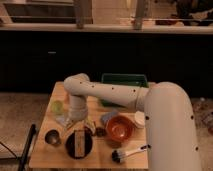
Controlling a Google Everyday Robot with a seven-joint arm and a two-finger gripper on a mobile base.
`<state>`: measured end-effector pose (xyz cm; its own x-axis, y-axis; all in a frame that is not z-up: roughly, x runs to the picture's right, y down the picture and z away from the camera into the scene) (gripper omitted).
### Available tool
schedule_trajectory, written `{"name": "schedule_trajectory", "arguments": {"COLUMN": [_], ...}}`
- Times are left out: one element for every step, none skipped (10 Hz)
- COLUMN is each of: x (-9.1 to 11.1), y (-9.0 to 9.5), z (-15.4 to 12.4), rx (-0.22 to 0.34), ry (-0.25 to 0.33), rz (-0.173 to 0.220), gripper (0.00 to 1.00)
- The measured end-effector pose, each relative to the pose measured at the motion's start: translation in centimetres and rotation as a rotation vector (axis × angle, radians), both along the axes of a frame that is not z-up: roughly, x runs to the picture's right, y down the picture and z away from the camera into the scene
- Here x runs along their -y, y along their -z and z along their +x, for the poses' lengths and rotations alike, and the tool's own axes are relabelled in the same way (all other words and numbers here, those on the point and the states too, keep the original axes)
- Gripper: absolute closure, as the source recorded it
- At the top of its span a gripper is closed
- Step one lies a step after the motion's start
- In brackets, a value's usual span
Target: Place eraser in purple bowl
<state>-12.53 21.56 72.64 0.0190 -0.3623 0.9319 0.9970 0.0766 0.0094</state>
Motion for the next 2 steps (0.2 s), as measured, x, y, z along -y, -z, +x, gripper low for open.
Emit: {"name": "schedule_trajectory", "arguments": {"x": [0.54, 1.20], "y": [-0.16, -0.40], "z": [0.24, 0.45], "rx": [-0.007, -0.019], "ry": [-0.016, -0.028], "rz": [0.007, 0.012], "gripper": [0.20, 0.20]}}
